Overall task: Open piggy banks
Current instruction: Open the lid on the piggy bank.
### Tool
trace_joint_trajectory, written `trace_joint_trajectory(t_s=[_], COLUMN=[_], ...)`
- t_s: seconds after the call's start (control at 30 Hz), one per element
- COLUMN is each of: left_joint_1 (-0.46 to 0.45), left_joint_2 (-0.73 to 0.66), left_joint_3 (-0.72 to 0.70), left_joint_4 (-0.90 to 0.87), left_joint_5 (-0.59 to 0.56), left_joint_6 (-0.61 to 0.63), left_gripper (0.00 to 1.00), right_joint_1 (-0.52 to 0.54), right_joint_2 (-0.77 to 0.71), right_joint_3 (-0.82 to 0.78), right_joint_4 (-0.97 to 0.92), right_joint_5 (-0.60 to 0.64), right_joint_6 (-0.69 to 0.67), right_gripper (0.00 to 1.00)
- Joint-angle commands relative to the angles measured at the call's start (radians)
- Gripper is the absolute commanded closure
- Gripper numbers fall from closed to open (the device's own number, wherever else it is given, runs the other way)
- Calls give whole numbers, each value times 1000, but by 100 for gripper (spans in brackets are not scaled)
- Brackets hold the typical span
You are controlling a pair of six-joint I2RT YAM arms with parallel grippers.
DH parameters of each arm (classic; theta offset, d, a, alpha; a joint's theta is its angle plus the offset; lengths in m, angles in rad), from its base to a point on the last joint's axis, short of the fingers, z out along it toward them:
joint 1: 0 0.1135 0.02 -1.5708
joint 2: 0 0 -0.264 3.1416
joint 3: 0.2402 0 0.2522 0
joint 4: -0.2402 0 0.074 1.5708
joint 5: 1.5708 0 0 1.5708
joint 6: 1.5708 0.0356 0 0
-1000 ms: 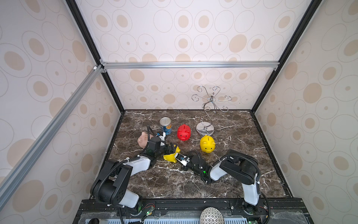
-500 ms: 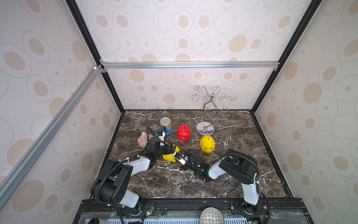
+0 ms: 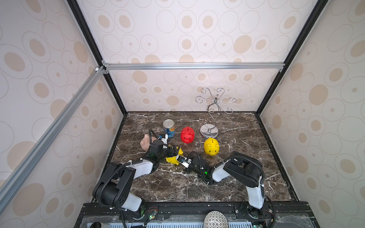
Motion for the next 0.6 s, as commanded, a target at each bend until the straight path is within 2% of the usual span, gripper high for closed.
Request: trace_joint_trajectory(t_s=[0.0,0.3,0.37,0.57], left_joint_1=[-30,-32,-33,-33], left_joint_2=[30,-4,-3,-9], left_joint_3=[-36,-50,-49,-48], left_joint_4=[-183,-208,-208,-218], left_joint_5=[77,67,68,30], left_joint_6=[-21,-25,-26,-20], left_gripper=[14,14,14,14], right_joint_1=[52,134,138,141], right_joint_2=[-17,57,68,5], right_joint_3=[48,45,46,25], right_joint_4=[19,203,229,147], right_joint_5=[-35,119,137,172], right_joint_6=[-82,-318,-323,-260], right_gripper=[100,100,100,100])
